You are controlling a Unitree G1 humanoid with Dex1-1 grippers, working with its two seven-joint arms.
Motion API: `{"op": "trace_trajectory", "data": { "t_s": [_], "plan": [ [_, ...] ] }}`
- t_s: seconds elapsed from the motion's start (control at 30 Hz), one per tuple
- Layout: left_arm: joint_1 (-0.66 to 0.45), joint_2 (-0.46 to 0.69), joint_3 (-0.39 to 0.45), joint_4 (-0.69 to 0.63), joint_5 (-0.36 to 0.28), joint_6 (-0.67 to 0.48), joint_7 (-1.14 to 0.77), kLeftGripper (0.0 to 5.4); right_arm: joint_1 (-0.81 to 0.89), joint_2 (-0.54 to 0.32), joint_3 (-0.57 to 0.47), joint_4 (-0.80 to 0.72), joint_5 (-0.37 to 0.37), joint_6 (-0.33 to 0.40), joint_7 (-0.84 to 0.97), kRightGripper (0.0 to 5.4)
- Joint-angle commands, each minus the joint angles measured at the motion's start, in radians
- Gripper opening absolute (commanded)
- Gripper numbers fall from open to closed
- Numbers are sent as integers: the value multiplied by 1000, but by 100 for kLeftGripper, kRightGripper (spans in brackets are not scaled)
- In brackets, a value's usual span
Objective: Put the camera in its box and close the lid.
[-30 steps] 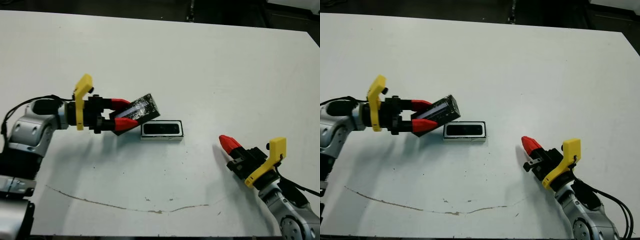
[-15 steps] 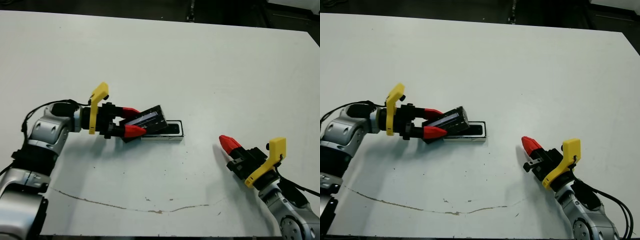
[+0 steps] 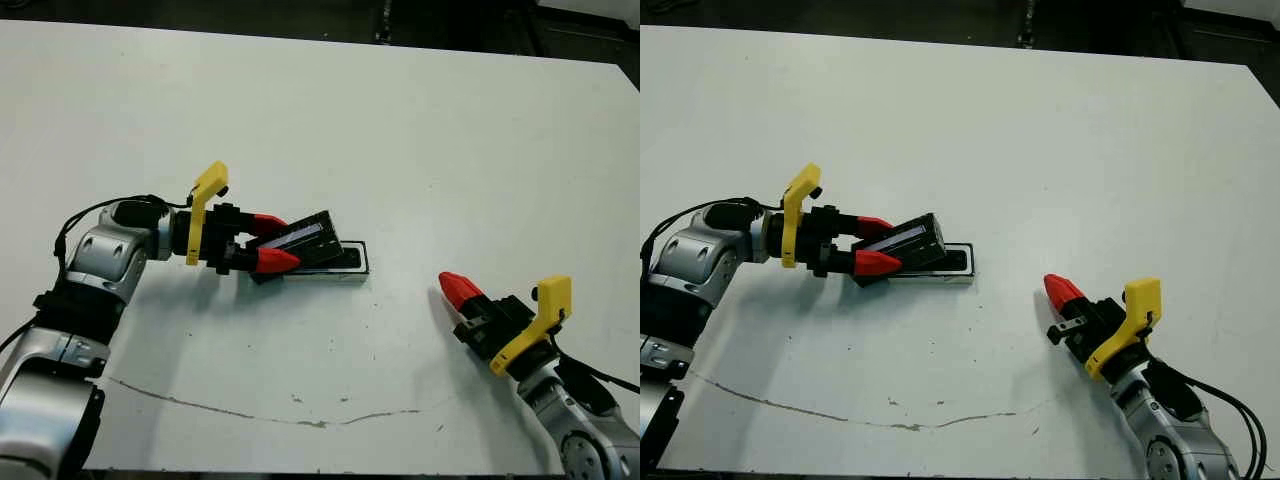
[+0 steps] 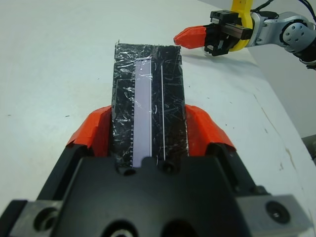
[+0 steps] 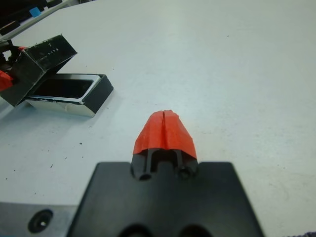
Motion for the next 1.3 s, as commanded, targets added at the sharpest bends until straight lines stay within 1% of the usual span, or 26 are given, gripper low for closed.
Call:
{"op": "trace_trajectory", "data": {
  "t_s": [0.03, 0.1, 0.17, 0.27, 0.33, 0.4, 0.53, 0.6, 0.67, 0.8, 0.93, 1.13, 1.3],
  "plan": [
    [24, -38, -52, -3, 27, -9, -22, 315, 15, -12, -6, 6, 2, 1, 1, 0],
    [29, -44, -58, -4, 44, -44, -14, 315, 15, -13, -7, 4, 3, 7, -3, 0],
    [32, -43, -74, -12, 74, -72, 7, 315, 15, -14, -7, 5, 2, 6, -3, 0],
    [28, -43, -97, -22, 115, -78, 45, 315, 16, -16, -5, -5, -4, 10, -11, 0],
    [25, -50, -104, -20, 126, -75, 58, 315, 17, -15, -6, -6, -1, 7, -7, 0],
    [19, -62, -110, -3, 137, -111, 59, 315, 17, -15, -5, -5, -2, 0, -2, 0],
    [1, -98, -115, 43, 133, -122, 51, 315, 17, -16, -7, -5, -1, 3, -3, 0],
    [-5, -117, -115, 53, 132, -116, 61, 315, 15, -16, -11, -3, 10, 11, 0, 0],
    [-9, -132, -115, 57, 136, -107, 72, 315, 16, -17, -10, -4, 7, 5, -1, 0],
    [-14, -156, -112, 79, 143, -129, 75, 315, 20, -14, -10, -16, 12, 12, -11, 0],
    [-21, -172, -119, 82, 153, -118, 89, 315, 19, -16, -10, -7, 13, 6, -4, 0],
    [-47, -215, -129, 119, 153, -118, 71, 315, 18, -17, -9, -5, 12, 6, -2, 0],
    [-83, -264, -143, 200, 175, -170, 49, 315, 17, -17, -7, -7, 9, 7, -6, 0]
  ]
}}
